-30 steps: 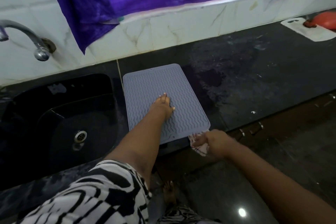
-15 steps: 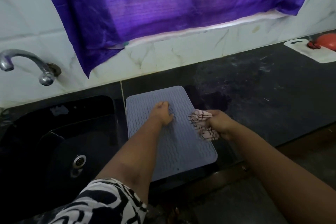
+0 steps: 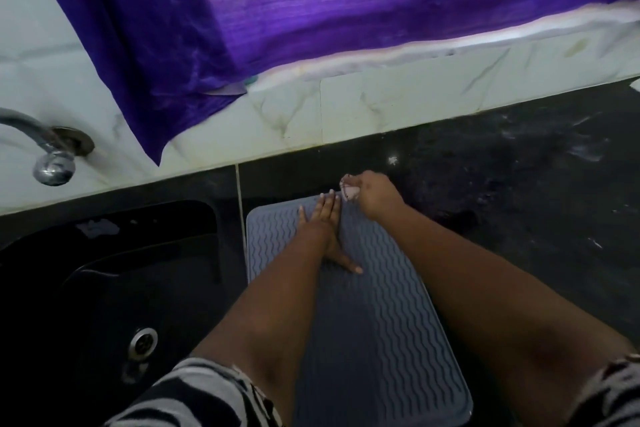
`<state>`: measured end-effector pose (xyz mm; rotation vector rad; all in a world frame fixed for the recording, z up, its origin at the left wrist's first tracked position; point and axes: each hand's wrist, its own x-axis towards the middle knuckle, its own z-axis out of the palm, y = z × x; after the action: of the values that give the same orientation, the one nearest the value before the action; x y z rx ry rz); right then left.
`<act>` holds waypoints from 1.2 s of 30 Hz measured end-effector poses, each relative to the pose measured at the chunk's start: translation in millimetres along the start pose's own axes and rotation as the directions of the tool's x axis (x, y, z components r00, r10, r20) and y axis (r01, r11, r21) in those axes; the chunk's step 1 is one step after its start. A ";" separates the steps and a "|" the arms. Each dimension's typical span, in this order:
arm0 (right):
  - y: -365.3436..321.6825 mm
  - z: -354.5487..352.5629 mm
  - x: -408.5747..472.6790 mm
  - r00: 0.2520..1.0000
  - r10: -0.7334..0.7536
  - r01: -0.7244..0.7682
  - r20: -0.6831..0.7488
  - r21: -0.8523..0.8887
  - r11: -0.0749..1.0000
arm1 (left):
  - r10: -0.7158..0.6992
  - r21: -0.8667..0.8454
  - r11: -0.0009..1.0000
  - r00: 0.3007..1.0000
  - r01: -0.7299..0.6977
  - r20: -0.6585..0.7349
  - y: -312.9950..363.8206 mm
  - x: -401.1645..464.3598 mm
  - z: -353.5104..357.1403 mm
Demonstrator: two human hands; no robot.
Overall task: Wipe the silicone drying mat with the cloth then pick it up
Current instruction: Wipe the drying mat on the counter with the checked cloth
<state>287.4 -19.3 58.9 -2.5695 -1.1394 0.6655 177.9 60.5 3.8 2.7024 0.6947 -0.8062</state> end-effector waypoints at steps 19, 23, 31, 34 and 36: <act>3.0 17.3 -130.1 0.924 0.210 -0.124 0.319 -0.268 0.955 | 0.094 -0.125 0.989 0.991 -0.082 0.098 -11.6 1.6 -17.4; -8.6 3.8 -121.3 0.973 0.090 -0.077 0.214 -0.066 0.995 | 0.055 -0.202 0.978 0.998 -0.047 0.037 -9.0 7.1 -13.6; 10.4 65.2 -153.0 0.981 0.005 0.080 0.194 -0.427 0.901 | 0.031 -0.187 0.982 0.999 -0.028 0.014 -4.0 8.9 -6.0; 31.0 66.1 -192.1 0.978 -0.050 0.128 0.202 -0.393 0.910 | 0.024 -0.197 0.980 1.000 -0.027 -0.019 -1.2 4.7 -3.4; 41.7 74.0 -218.2 0.973 -0.048 0.126 0.227 -0.340 0.932 | 0.029 -0.198 0.979 0.998 -0.041 -0.063 -0.7 2.3 -0.7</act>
<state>148.1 -207.0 44.7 -2.7657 -1.5627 0.7977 179.6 62.2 3.0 2.5594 0.6989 -0.6142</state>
